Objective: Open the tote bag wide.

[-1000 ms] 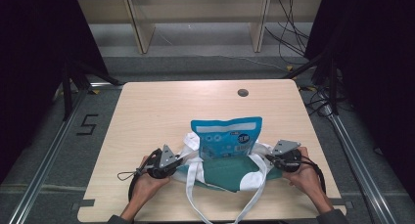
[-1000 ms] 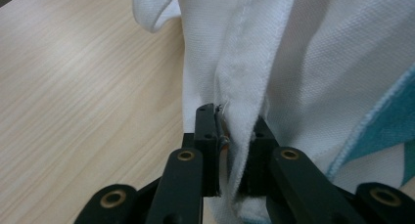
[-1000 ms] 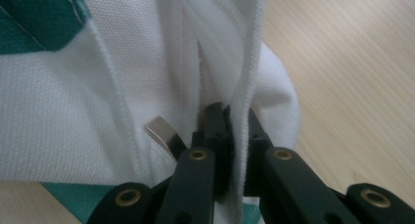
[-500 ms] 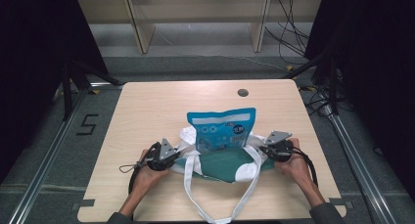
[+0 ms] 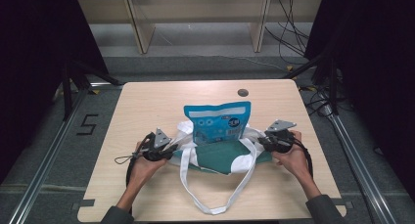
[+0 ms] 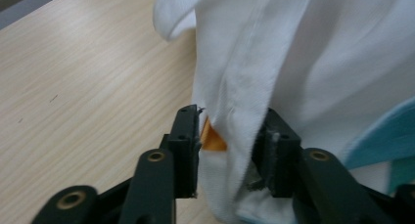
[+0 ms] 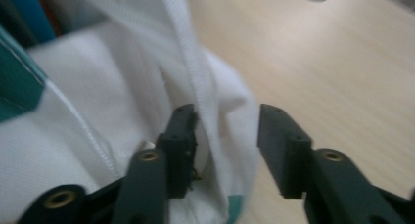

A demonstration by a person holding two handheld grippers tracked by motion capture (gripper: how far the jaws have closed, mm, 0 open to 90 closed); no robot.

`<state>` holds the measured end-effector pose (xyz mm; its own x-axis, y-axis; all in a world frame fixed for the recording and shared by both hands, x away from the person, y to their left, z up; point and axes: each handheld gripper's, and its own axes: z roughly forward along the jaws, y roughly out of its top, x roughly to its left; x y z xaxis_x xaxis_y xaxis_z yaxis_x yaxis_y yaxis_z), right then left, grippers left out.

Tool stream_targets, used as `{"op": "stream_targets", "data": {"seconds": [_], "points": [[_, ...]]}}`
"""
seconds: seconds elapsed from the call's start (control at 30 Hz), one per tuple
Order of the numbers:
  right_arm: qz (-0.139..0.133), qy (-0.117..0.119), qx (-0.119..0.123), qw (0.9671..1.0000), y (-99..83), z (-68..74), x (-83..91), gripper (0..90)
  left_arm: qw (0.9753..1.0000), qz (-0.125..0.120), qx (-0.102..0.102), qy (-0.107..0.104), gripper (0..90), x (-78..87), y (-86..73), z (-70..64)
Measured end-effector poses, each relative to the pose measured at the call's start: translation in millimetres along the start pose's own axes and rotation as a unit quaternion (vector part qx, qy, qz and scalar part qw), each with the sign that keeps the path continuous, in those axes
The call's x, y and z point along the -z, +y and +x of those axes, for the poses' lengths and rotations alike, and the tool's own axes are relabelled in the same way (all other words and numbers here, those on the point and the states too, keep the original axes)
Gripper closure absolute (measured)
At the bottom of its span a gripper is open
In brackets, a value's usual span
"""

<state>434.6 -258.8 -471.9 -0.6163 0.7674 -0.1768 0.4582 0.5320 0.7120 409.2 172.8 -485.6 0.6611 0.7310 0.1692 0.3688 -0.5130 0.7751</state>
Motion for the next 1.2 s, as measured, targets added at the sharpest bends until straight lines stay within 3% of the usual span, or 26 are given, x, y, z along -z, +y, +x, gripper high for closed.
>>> {"op": "stream_targets", "data": {"seconds": [0.03, 0.07, 0.13, 0.17, 0.23, 0.33, 0.37, 0.4, 0.43, 0.47, 0.53, 0.57, 0.63, 0.7, 0.77, 0.87, 0.97, 1.0, 1.03, 1.07, 1.1, 1.17, 1.2], "points": [[-0.021, -0.004, -0.010, 0.9997, 2.2, -2.9, 8.9, 54.1, 0.9999, -0.009, 0.002, 0.006, 57.5, 6.2, 2.0, 0.5], [-0.042, -0.005, -0.031, 0.9986, 4.8, -4.8, 18.2, 53.3, 0.9994, -0.027, 0.019, 0.006, 54.3, 11.2, 4.0, -0.3], [-0.071, -0.003, -0.049, 0.9963, 9.9, -6.8, 37.0, 52.3, 0.9981, -0.045, 0.041, -0.003, 51.7, 21.7, 7.3, 0.0], [-0.083, -0.001, -0.054, 0.9951, 11.4, -6.3, 42.7, 50.9, 0.9959, -0.066, 0.061, -0.010, 51.3, 28.1, 9.9, -1.1], [-0.097, 0.036, -0.073, 0.9919, 16.4, -3.6, 58.2, 49.9, 0.9941, -0.074, 0.076, -0.022, 49.8, 34.9, 13.0, -3.7], [-0.119, 0.075, -0.058, 0.9884, 23.4, 9.0, 67.3, 48.5, 0.9899, -0.094, 0.091, -0.055, 50.3, 42.1, 19.8, -10.6], [-0.113, 0.088, -0.061, 0.9878, 25.1, 14.2, 68.8, 48.2, 0.9895, -0.097, 0.086, -0.064, 50.2, 44.9, 23.3, -14.2], [-0.111, 0.106, -0.057, 0.9865, 27.7, 20.3, 69.1, 48.2, 0.9867, -0.105, 0.093, -0.082, 50.2, 45.8, 25.6, -18.5], [-0.116, 0.117, -0.041, 0.9855, 30.0, 22.5, 66.7, 48.1, 0.9856, -0.107, 0.089, -0.096, 50.1, 46.8, 27.9, -22.2], [-0.109, 0.131, -0.044, 0.9844, 31.6, 28.7, 65.5, 48.2, 0.9847, -0.108, 0.084, -0.109, 49.7, 46.5, 29.9, -26.6], [-0.103, 0.128, -0.015, 0.9863, 33.8, 34.6, 59.5, 51.7, 0.9852, -0.103, 0.066, -0.120, 47.2, 42.4, 32.5, -35.0], [-0.092, 0.129, -0.014, 0.9873, 33.4, 38.5, 56.8, 57.3, 0.9858, -0.099, 0.057, -0.123, 46.2, 39.9, 32.7, -37.3], [-0.081, 0.142, 0.014, 0.9864, 31.9, 41.3, 50.6, 73.8, 0.9847, -0.095, 0.054, -0.136, 49.3, 32.5, 31.1, -46.7], [-0.073, 0.133, 0.056, 0.9868, 29.7, 45.5, 48.9, 83.4, 0.9898, -0.085, 0.019, -0.112, 56.1, 30.0, 30.6, -54.3], [-0.058, 0.130, 0.070, 0.9873, 28.7, 51.4, 55.2, 87.2, 0.9916, -0.084, 0.003, -0.098, 62.9, 31.8, 30.0, -58.4], [-0.048, 0.140, 0.101, 0.9838, 27.0, 63.4, 67.9, 88.2, 0.9914, -0.090, -0.021, -0.093, 68.6, 39.4, 33.9, -62.0], [-0.019, 0.164, 0.127, 0.9781, 21.3, 74.6, 70.1, 88.2, 0.9913, -0.067, -0.056, -0.097, 70.6, 34.7, 31.6, -71.9], [-0.001, 0.175, 0.133, 0.9756, 18.6, 79.1, 66.2, 88.3, 0.9901, -0.050, -0.074, -0.109, 71.1, 28.4, 28.1, -77.5], [0.011, 0.186, 0.146, 0.9717, 15.4, 84.0, 59.5, 88.3, 0.9899, -0.039, -0.085, -0.106, 71.3, 23.6, 25.2, -81.8], [0.024, 0.188, 0.142, 0.9715, 12.5, 87.6, 55.3, 88.3, 0.9891, -0.021, -0.105, -0.101, 71.4, 17.4, 21.9, -85.6], [0.034, 0.199, 0.158, 0.9666, 9.7, 90.7, 46.9, 88.3, 0.9877, 0.000, -0.123, -0.097, 71.6, 9.9, 17.6, -88.6], [0.059, 0.195, 0.163, 0.9654, 4.6, 95.7, 32.7, 88.3, 0.9871, 0.017, -0.129, -0.093, 72.2, -2.2, 9.9, -91.5], [0.064, 0.195, 0.161, 0.9654, 2.0, 97.2, 25.3, 88.3, 0.9880, 0.022, -0.119, -0.096, 72.4, -9.5, 6.1, -90.7]]}}
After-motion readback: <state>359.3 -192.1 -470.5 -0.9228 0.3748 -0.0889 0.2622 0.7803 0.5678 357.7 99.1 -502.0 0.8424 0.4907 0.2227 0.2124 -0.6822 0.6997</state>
